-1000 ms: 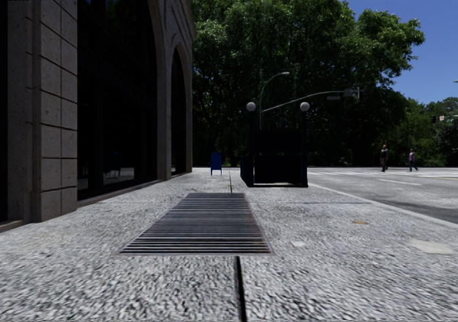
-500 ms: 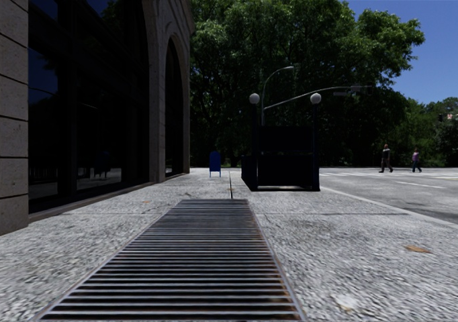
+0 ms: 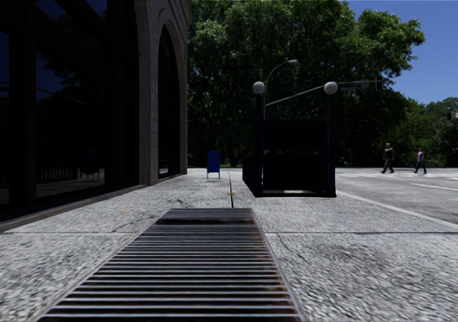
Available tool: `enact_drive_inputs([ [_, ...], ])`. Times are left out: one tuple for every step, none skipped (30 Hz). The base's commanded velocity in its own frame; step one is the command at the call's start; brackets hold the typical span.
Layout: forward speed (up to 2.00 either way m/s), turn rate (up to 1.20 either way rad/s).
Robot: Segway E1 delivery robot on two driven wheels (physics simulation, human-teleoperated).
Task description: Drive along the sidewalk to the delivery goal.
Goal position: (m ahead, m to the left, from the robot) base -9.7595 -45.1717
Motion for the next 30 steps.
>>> enact_drive_inputs([
  [2.0,0.0],
  [2.0,0.0],
  [2.0,0.0],
  [2.0,0.0],
  [2.0,0.0],
  [2.0,0.0],
  [2.0,0.0],
  [2.0,0.0],
  [2.0,0.0],
  [2.0,0.0],
  [2.0,0.0],
  [2.0,0.0],
  [2.0,0.0],
  [2.0,0.0],
  [2.0,0.0],
  [2.0,0.0],
  [2.0,0.0],
  [2.0,0.0],
  [2.0,0.0],
  [2.0,0.0],
  [2.0,0.0],
  [2.0,0.0],
  [2.0,0.0],
  [2.0,0.0],
  [2.0,0.0],
  [2.0,0.0],
  [2.0,0.0],
  [2.0,0.0],
  [2.0,0.0],
  [2.0,0.0],
])
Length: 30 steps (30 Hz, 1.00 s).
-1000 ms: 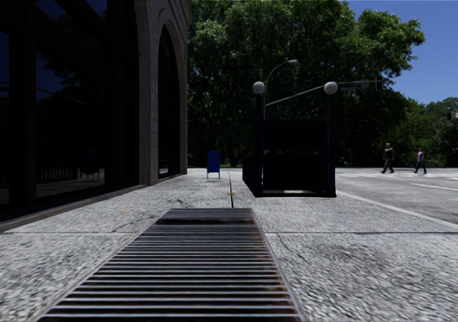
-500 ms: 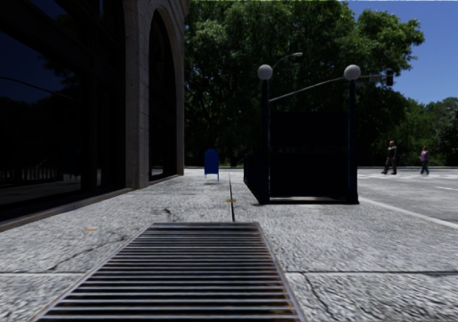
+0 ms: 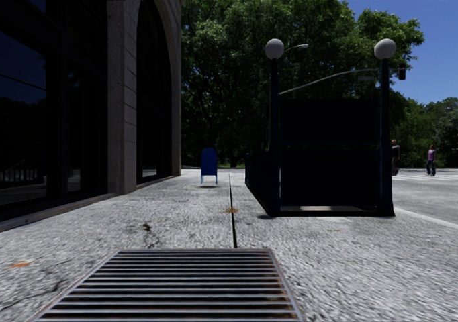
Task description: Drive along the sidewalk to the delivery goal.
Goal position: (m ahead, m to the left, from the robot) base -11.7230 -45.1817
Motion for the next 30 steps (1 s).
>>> enact_drive_inputs([
  [2.0,0.0],
  [2.0,0.0],
  [2.0,0.0],
  [2.0,0.0],
  [2.0,0.0],
  [2.0,0.0],
  [2.0,0.0],
  [2.0,0.0],
  [2.0,0.0],
  [2.0,0.0],
  [2.0,0.0],
  [2.0,0.0],
  [2.0,0.0],
  [2.0,0.0],
  [2.0,0.0],
  [2.0,0.0],
  [2.0,0.0],
  [2.0,0.0],
  [2.0,0.0],
  [2.0,0.0],
  [2.0,0.0],
  [2.0,0.0],
  [2.0,0.0],
  [2.0,0.0],
  [2.0,0.0],
  [2.0,0.0],
  [2.0,0.0],
  [2.0,0.0],
  [2.0,0.0],
  [2.0,0.0],
])
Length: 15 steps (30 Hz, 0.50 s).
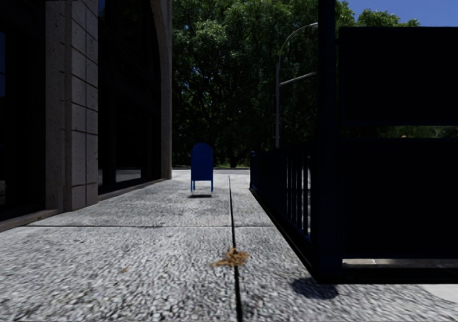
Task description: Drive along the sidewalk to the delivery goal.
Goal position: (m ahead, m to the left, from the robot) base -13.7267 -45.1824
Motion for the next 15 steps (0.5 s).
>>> enact_drive_inputs([
  [2.0,0.0],
  [2.0,0.0],
  [2.0,0.0],
  [2.0,0.0],
  [2.0,0.0],
  [2.0,0.0],
  [2.0,0.0],
  [2.0,0.0],
  [2.0,0.0],
  [2.0,0.0],
  [2.0,0.0],
  [2.0,0.0],
  [2.0,0.0],
  [2.0,0.0],
  [2.0,0.0],
])
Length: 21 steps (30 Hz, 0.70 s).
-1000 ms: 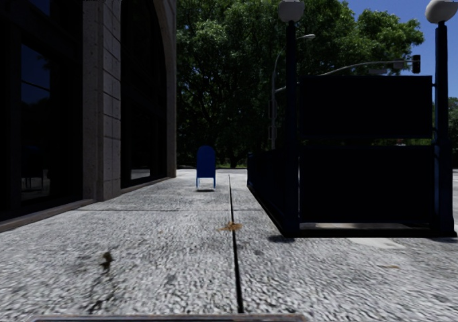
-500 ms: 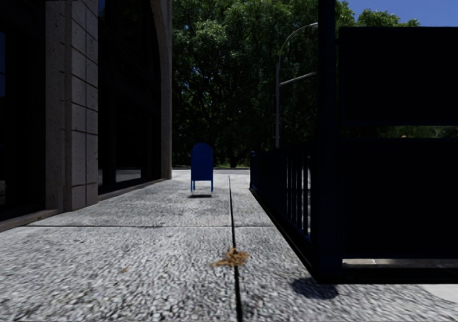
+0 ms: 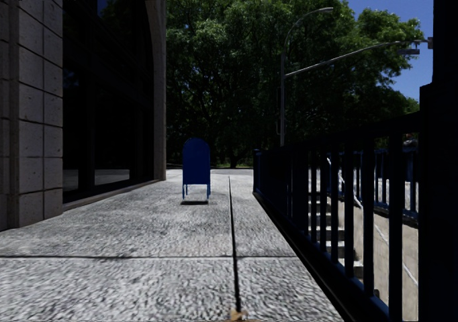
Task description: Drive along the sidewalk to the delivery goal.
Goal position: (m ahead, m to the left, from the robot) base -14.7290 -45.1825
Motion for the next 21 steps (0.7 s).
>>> enact_drive_inputs([
  [2.0,0.0],
  [2.0,0.0],
  [2.0,0.0],
  [2.0,0.0],
  [2.0,0.0],
  [2.0,0.0],
  [2.0,0.0],
  [2.0,0.0],
  [2.0,0.0],
  [2.0,0.0],
  [2.0,0.0],
  [2.0,0.0],
  [2.0,0.0],
  [2.0,-0.1],
  [2.0,-0.21],
  [2.0,-0.21],
  [2.0,-0.25],
  [2.0,-0.21],
  [2.0,0.0],
  [2.0,0.0],
  [2.0,0.0],
])
